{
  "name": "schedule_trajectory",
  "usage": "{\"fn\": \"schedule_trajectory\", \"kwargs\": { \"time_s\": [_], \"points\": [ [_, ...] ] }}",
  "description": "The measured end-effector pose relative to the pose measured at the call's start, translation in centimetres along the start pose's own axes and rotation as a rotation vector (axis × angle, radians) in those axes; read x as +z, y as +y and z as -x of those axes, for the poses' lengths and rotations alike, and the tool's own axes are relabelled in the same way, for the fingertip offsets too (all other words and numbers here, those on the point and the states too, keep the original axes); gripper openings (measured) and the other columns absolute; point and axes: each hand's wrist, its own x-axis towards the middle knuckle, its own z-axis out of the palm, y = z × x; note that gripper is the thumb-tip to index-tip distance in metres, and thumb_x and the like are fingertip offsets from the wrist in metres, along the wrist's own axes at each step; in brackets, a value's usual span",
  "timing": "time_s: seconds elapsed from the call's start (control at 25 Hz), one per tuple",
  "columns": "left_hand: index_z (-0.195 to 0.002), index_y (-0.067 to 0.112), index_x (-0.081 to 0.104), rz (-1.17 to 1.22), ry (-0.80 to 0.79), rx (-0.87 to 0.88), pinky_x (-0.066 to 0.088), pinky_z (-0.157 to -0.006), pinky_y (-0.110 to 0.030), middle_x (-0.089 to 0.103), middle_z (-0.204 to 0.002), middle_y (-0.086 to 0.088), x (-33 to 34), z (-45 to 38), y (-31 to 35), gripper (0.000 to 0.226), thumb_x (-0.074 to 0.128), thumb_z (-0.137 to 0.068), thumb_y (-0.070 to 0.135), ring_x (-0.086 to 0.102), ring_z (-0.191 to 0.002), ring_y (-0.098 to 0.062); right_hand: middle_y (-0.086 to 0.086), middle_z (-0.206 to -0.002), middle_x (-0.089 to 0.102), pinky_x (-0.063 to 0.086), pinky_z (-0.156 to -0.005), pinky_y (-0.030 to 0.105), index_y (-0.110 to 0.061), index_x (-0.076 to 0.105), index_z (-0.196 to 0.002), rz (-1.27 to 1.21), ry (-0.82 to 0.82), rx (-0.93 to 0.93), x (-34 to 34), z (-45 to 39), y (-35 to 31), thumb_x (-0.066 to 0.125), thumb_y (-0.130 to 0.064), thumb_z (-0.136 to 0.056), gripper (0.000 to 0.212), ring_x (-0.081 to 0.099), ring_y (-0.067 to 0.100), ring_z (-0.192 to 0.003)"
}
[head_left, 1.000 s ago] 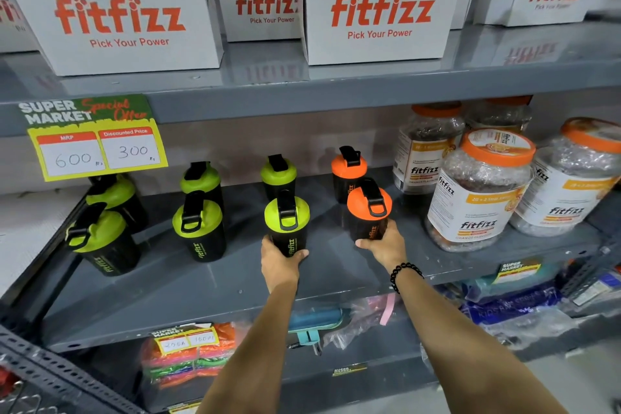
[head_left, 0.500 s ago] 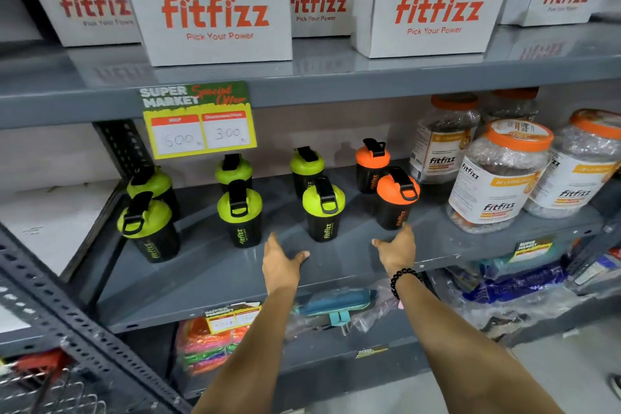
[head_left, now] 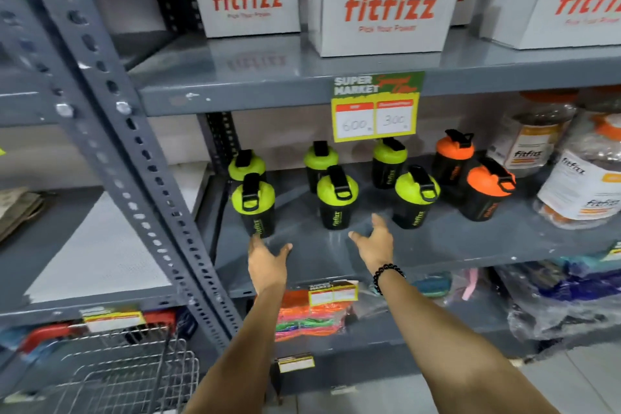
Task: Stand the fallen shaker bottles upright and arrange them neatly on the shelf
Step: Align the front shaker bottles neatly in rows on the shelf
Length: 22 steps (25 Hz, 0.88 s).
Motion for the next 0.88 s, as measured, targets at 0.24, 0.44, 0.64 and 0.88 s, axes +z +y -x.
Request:
{"fn": "schedule_trajectory", "kwargs": {
  "time_s": [0.24, 0.44, 0.64, 0.88],
  "points": [
    [-0.146, 0.002, 0.018, 0.105, 0.026, -0.113, 0.024, -0.117, -0.043, 0.025, -0.154, -0.017, -2.0, -5.1, -0.3, 0.097, 0.079, -0.072, 0.017, 0.024, -0.143, -0.03, 0.014, -0.14, 0.05, 0.039, -0.106, 0.037, -0.005, 0.035, -0.139, -0.094, -0.087, 0.023, 3.3, -1.9, -2.7, 0.079, -0.007, -0.07, 0.082, 0.046, 0.03, -0.131],
    [-0.134, 0.001, 0.037, 0.167, 0.02, -0.102, 0.036, -0.11, -0.043, 0.047, -0.138, -0.019, -1.2, -7.0, 0.6, 0.09, 0.087, -0.06, 0.008, 0.043, -0.13, -0.034, 0.015, -0.133, 0.054, 0.039, -0.102, 0.035, -0.003, 0.038, -0.134, -0.082, -0.093, 0.024, 3.7, -2.9, -3.0, 0.079, -0.002, -0.069, 0.077, 0.049, 0.031, -0.126],
    [-0.121, 0.0, 0.045, 0.169, 0.065, -0.128, 0.041, -0.101, -0.042, 0.057, -0.127, -0.021, -1.1, -7.2, 1.3, 0.071, 0.084, -0.063, 0.005, 0.052, -0.12, -0.035, 0.015, -0.135, 0.054, 0.038, -0.103, 0.033, -0.003, 0.04, -0.134, -0.09, -0.077, 0.0, 3.8, -3.2, -3.3, 0.08, -0.004, -0.069, 0.076, 0.048, 0.03, -0.127],
    [-0.116, -0.001, 0.045, 0.145, 0.067, -0.135, 0.045, -0.095, -0.041, 0.06, -0.123, -0.021, -2.0, -6.4, 1.7, 0.061, 0.081, -0.067, 0.005, 0.055, -0.116, -0.035, 0.015, -0.129, 0.057, 0.041, -0.096, 0.031, -0.003, 0.044, -0.127, -0.074, -0.082, -0.019, 3.9, -2.4, -3.3, 0.082, -0.006, -0.067, 0.071, 0.052, 0.03, -0.122]
  ]
}}
